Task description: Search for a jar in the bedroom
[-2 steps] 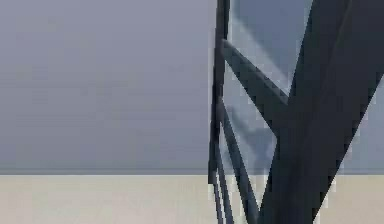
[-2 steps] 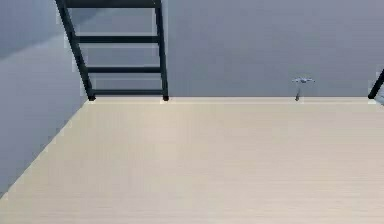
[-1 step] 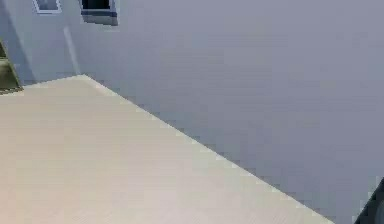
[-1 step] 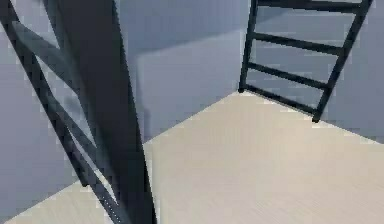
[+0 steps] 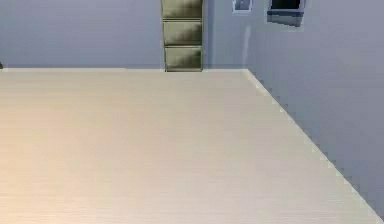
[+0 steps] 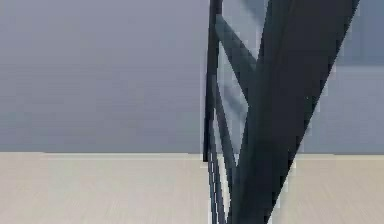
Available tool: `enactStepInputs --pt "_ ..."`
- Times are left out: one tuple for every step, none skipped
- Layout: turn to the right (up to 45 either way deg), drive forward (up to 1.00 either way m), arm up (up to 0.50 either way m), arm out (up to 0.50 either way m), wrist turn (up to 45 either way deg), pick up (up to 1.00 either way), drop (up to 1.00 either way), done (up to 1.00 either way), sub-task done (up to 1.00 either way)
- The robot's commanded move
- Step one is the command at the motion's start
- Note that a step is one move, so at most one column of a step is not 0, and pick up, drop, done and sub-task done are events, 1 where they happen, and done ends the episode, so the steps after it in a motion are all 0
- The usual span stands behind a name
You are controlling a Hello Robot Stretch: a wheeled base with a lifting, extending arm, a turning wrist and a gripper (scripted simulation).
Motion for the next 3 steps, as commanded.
enactStepInputs --pt "-45.0 0.0 0.0 0.0 0.0 0.0 0.0 0.0 0.0" --pt "-30.0 0.0 0.0 0.0 0.0 0.0 0.0 0.0 0.0" --pt "0.0 0.15 0.0 0.0 0.0 0.0 0.0 0.0 0.0"
